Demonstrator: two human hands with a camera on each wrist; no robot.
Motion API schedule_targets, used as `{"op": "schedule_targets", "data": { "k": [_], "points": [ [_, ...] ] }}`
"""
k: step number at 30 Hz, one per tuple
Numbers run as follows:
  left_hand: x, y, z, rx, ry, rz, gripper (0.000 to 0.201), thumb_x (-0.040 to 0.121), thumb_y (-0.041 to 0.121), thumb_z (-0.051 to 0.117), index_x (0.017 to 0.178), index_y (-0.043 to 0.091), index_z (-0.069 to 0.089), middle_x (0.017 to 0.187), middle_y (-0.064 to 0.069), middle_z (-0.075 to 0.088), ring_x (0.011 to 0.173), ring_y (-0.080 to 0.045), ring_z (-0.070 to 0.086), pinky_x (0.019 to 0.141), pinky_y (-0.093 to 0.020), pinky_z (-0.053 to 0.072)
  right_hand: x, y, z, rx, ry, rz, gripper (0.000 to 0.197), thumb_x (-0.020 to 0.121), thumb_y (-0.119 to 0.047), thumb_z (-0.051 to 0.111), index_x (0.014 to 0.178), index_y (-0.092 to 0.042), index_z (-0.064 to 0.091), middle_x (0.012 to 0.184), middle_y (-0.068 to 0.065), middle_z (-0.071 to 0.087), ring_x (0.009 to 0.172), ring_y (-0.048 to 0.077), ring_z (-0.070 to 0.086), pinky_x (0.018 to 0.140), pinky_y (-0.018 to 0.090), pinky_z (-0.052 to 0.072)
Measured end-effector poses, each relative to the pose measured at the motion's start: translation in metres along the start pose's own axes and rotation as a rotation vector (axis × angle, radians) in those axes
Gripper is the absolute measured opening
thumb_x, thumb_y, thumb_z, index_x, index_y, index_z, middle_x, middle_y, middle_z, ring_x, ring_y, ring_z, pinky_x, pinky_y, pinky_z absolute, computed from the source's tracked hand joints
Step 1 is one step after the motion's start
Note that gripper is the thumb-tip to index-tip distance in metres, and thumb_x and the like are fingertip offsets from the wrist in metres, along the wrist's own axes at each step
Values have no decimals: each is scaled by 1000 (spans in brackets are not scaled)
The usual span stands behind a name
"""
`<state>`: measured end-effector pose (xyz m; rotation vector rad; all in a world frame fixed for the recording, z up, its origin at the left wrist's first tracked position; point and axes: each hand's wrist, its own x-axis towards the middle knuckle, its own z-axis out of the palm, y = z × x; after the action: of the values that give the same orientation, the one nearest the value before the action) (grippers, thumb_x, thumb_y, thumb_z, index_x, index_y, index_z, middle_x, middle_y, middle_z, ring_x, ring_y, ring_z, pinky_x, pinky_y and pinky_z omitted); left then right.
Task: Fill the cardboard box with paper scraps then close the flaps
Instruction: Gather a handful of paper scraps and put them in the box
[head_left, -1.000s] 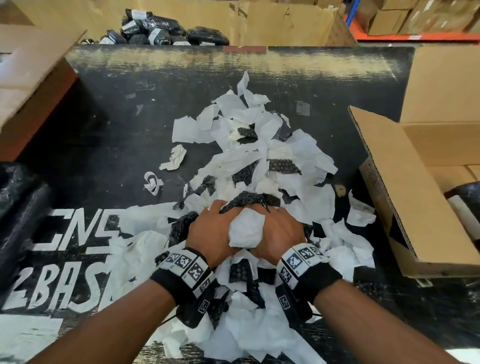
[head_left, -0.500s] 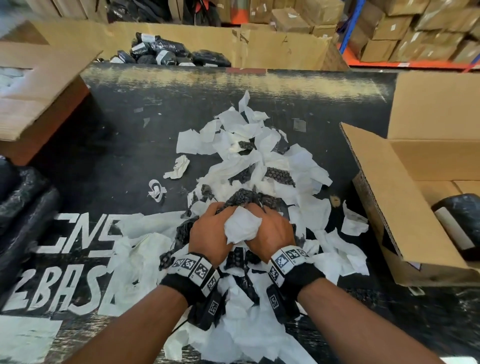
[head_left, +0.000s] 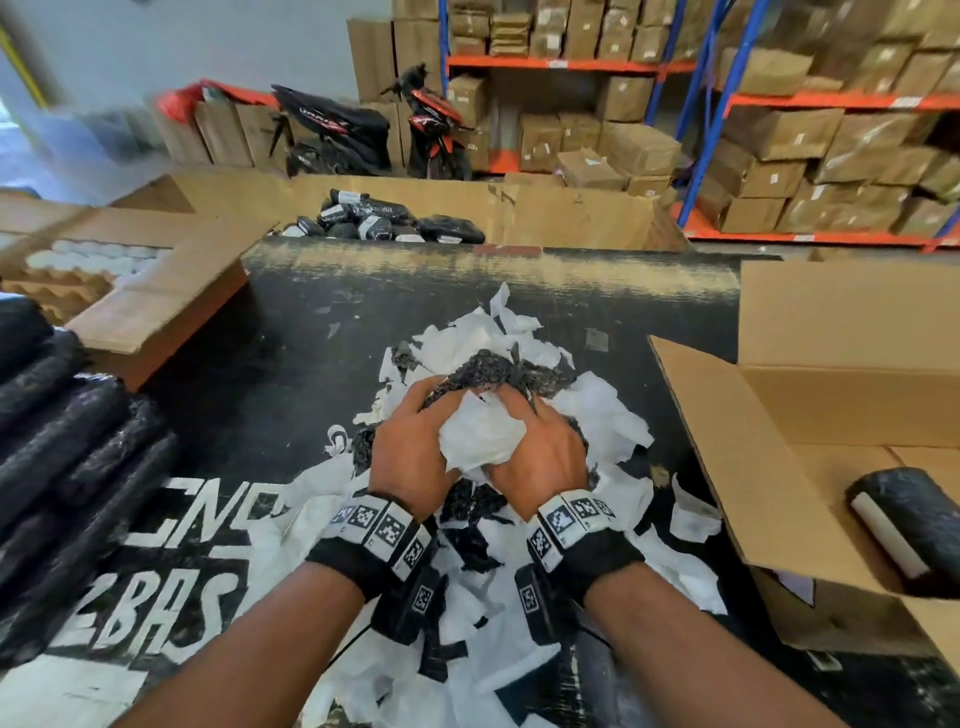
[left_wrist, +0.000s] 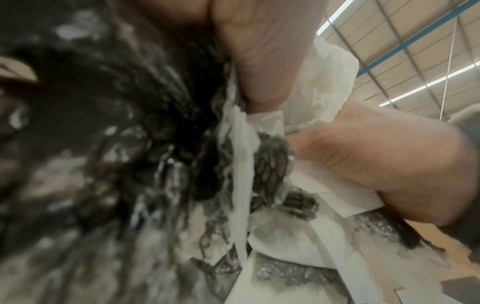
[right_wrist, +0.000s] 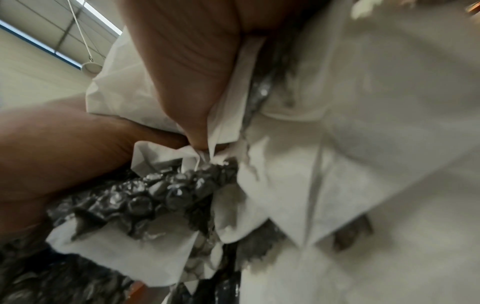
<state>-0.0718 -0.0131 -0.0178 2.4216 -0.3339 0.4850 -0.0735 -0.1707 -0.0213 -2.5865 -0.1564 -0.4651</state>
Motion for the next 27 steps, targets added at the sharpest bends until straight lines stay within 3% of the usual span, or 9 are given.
{"op": "schedule_targets", "data": {
  "k": [4,13,17,27],
  "points": [
    [5,17,-18,35,78,14,49,71,17,86,118,24,74,134,-3,62,101,-20,70,83,-17,44,7,-7,-14,13,64,-49,73,68,-35,82,135,-29,53,123,-2,65,109,25,63,83,35,54],
    [5,62,-66,165,171,36,46,75,22,82,120,24,73,136,-6,60,107,-26,69,88,-34,55,16,-26,-62,133,93,-179,82,68,-43,83,140,-28,48,127,1,63,114,28,60,89,39,54],
    [-10,81,-82,176,197,27,54,70,19,84,122,24,71,136,-6,59,107,-30,69,89,-40,56,6,-34,-80,145,94,-224,86,65,-47,87,140,-26,50,122,4,64,110,29,62,86,39,53],
    [-43,120,-114,238,225,9,60,66,19,86,124,23,70,137,-7,58,107,-31,68,89,-39,53,-29,-53,-118,202,136,-262,87,60,-48,90,135,-29,52,120,2,65,106,32,64,81,38,54]
  ]
}}
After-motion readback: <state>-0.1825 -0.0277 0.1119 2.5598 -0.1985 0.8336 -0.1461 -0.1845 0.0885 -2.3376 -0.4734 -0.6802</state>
